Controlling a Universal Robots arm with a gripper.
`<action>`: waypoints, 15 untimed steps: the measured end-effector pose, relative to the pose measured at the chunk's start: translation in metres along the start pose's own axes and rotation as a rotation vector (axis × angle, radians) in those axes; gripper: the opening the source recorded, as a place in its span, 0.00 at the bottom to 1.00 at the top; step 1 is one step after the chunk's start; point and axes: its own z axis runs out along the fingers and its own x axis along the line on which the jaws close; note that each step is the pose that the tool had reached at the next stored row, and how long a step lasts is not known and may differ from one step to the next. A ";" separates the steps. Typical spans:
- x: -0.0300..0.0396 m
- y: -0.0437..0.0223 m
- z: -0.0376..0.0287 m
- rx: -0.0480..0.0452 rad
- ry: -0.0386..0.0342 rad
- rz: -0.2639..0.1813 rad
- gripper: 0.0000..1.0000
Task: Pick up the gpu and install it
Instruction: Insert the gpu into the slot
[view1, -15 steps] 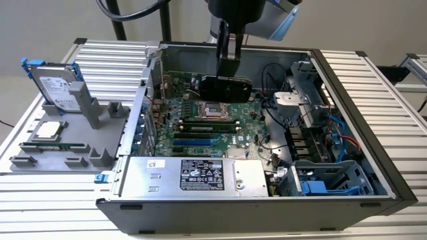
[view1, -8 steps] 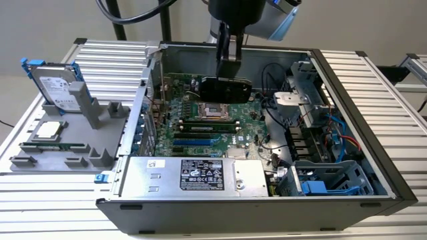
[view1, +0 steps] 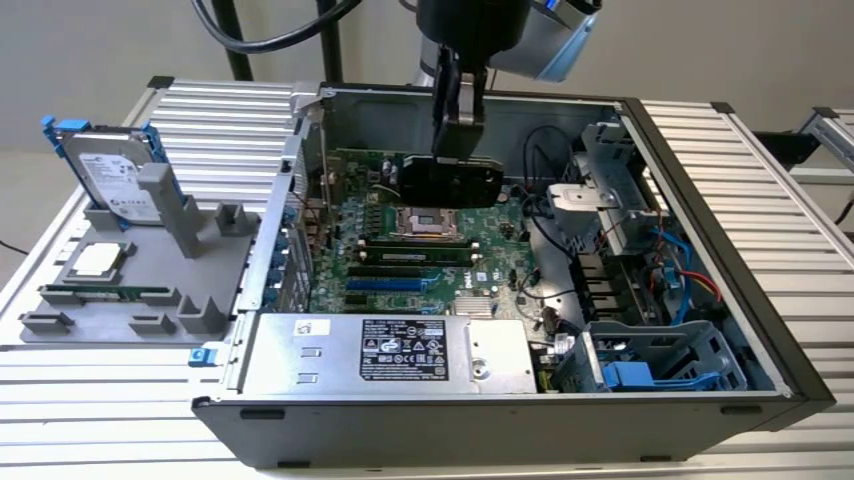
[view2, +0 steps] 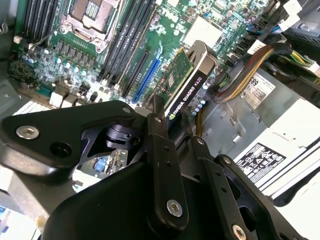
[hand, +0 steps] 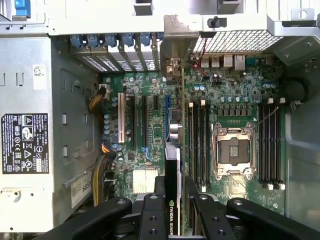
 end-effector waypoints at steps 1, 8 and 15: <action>0.0000 0.0000 0.0000 0.0000 0.0000 0.000 0.00; -0.0001 -0.0001 0.0029 0.0001 -0.0001 0.000 0.00; -0.0001 -0.0003 0.0072 0.0000 0.0000 0.000 0.00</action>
